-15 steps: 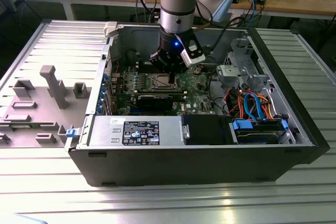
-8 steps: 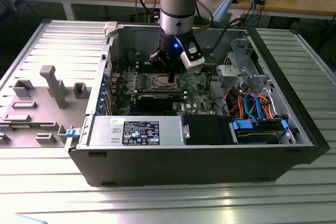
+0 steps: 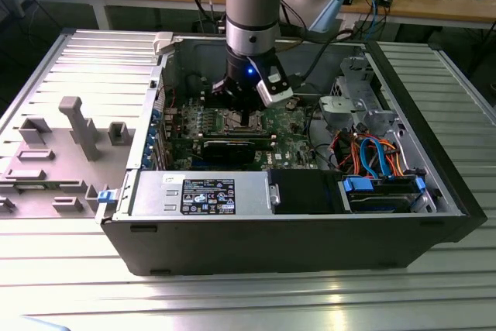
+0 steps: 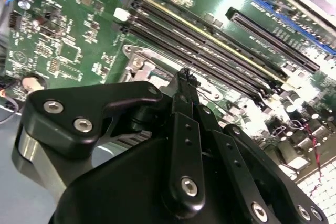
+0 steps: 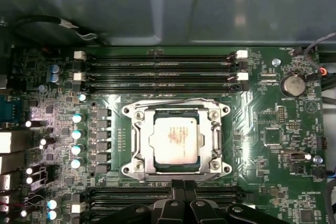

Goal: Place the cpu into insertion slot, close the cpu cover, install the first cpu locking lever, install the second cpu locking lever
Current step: 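Install the second cpu locking lever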

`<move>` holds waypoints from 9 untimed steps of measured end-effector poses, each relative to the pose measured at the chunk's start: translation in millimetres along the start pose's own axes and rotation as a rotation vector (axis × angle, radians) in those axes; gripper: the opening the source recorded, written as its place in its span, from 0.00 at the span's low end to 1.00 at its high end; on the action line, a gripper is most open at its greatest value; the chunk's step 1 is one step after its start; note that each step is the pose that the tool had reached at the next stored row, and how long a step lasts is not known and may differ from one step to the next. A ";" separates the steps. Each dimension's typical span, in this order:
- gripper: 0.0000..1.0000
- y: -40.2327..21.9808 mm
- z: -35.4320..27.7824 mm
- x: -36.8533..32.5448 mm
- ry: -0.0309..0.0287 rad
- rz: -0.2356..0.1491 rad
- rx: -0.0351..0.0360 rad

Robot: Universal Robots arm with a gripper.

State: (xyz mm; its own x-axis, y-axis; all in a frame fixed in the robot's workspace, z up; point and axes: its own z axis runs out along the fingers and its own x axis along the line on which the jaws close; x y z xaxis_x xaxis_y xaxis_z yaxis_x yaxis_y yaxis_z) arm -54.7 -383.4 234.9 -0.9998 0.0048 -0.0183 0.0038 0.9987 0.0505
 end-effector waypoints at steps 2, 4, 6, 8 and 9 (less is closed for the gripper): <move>0.11 -0.7 0.1 0.3 0.0001 0.000 0.0000; 0.11 -0.7 0.2 0.4 0.0002 0.000 0.0001; 0.11 -1.0 0.3 0.4 0.0001 0.000 0.0000; 0.11 -1.0 0.3 0.4 0.0001 0.000 0.0000; 0.11 -1.0 0.3 0.4 0.0001 0.000 0.0000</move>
State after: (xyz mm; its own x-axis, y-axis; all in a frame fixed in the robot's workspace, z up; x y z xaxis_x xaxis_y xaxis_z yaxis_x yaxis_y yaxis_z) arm -55.1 -384.4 234.6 -0.9998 0.0048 -0.0182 0.0039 0.9987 0.0505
